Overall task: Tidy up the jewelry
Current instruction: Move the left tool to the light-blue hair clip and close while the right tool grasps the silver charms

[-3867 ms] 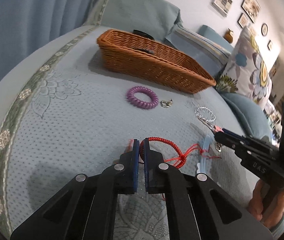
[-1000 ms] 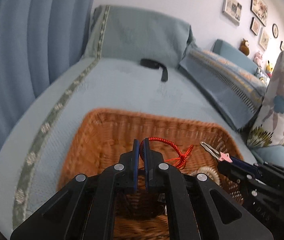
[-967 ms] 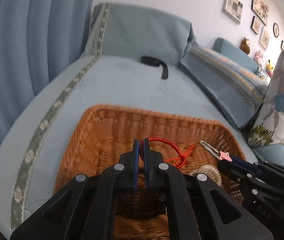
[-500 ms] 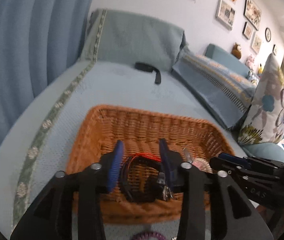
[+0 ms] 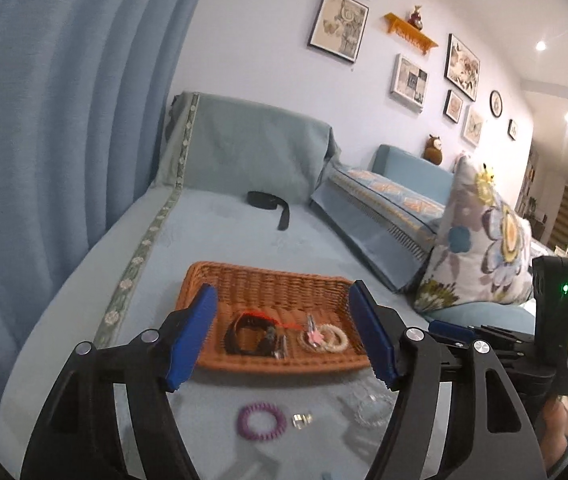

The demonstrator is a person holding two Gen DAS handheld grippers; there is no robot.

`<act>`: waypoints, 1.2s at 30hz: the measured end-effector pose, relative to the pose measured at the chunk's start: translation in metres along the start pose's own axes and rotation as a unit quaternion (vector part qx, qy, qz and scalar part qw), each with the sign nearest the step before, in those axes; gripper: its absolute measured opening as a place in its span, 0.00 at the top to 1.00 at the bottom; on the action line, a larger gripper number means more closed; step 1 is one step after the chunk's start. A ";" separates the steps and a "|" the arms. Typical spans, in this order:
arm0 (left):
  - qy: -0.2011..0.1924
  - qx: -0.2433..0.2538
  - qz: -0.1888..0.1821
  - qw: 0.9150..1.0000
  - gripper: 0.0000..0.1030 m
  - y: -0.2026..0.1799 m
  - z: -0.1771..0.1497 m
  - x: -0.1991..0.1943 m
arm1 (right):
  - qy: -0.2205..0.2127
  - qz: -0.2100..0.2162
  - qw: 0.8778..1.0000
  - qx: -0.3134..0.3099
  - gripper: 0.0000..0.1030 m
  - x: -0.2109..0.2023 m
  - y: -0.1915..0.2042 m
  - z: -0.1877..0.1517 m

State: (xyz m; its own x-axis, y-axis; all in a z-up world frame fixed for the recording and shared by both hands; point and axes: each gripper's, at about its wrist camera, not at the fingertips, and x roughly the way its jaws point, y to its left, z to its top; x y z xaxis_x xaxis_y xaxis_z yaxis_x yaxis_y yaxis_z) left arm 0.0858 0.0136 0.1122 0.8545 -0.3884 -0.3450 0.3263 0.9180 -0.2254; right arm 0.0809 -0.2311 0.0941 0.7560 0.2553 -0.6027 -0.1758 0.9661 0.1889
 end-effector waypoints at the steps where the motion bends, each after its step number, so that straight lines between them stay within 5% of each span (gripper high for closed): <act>1: -0.004 0.000 0.004 1.000 0.35 -0.001 -0.005 -0.007 | -0.004 -0.003 1.000 0.000 0.54 -0.007 -0.001 -0.007; 9: 0.032 -0.012 -0.011 0.999 0.35 -0.019 -0.064 -0.031 | -0.006 -0.011 1.000 0.004 0.52 -0.031 -0.011 -0.061; 16: 0.133 -0.011 -0.007 0.991 0.35 -0.032 -0.134 0.000 | 0.034 -0.005 0.999 0.018 0.52 -0.021 -0.018 -0.118; 25: 0.199 0.061 0.001 0.978 0.37 -0.065 -0.175 0.031 | 0.083 -0.029 0.995 0.037 0.53 0.007 -0.030 -0.134; 31: 0.209 0.100 0.013 0.973 0.39 -0.077 -0.182 0.034 | 0.103 -0.050 0.993 0.024 0.78 0.018 -0.024 -0.136; 36: 0.220 0.107 0.013 0.970 0.67 -0.077 -0.185 0.036 | 0.102 -0.067 0.992 0.029 0.90 0.018 -0.026 -0.136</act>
State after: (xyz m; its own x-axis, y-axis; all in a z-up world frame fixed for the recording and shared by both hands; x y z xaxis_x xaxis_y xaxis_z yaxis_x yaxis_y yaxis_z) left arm 0.0168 -0.0865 -0.0516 0.6242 -0.3180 -0.7136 0.4231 0.9055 -0.0333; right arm 0.0127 -0.2465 -0.0271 0.6263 0.1317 -0.7684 -0.0411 0.9898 0.1362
